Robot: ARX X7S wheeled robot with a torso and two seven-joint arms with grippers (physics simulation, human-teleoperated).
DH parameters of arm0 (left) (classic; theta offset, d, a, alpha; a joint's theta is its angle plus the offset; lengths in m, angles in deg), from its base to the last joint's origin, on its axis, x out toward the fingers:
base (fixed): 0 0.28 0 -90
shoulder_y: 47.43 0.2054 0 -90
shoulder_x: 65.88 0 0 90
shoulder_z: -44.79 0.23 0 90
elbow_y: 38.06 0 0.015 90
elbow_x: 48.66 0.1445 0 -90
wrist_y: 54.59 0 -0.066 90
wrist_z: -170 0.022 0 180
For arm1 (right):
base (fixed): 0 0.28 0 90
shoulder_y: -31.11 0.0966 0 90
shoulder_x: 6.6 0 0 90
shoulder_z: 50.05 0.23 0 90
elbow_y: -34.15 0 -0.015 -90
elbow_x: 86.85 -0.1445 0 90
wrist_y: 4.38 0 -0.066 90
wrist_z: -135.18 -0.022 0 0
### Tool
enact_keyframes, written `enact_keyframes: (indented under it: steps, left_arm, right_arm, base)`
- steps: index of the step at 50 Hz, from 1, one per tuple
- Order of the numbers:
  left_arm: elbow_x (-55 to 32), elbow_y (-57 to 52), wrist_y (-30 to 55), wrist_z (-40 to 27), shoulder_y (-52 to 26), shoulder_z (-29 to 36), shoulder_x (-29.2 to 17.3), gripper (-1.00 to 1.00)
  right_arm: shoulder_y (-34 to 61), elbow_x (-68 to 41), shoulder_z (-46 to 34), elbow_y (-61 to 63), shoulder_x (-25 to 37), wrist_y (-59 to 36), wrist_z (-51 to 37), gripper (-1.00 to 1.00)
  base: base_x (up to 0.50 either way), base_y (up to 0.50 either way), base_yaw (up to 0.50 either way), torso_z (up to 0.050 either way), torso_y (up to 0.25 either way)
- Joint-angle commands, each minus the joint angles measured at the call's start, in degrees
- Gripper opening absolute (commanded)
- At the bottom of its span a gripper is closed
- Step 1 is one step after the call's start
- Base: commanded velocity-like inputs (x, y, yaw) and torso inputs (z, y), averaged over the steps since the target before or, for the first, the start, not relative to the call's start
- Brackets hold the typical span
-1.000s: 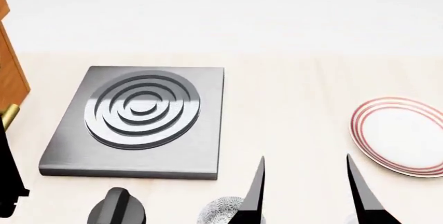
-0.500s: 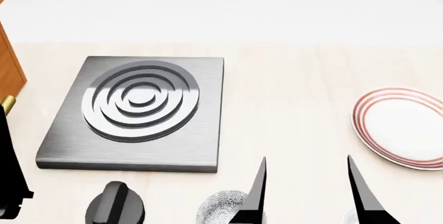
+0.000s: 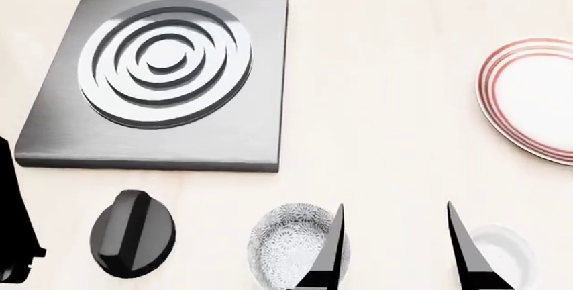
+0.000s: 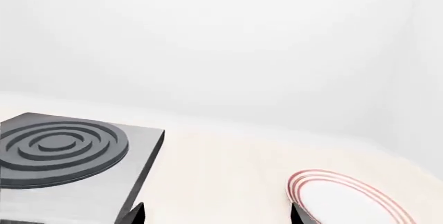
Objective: Pick the akita bowl next to the ramekin and place it on the plate.
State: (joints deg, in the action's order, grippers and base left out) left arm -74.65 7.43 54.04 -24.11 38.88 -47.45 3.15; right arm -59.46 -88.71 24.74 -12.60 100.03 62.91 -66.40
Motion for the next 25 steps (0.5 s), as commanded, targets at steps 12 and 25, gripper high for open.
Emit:
enact_keyframes:
  steps: [12,25]
  left_arm:
    - [-0.3,0.35,0.42,-0.7,-0.42,0.63,-0.27,1.0]
    - [0.69,0.69,-0.04,-0.87,-0.41,1.48,-0.47,1.0]
  right_arm:
    - [0.27,-1.03,0.09,-0.21,0.38,-0.51,-0.37,1.0]
    - [2.61,-7.29,1.41,1.65,-0.26,-9.15,1.68,1.0]
  base:
    - [0.0,0.0,0.0,0.0,-0.154]
    - [0.0,0.0,0.0,0.0,0.0]
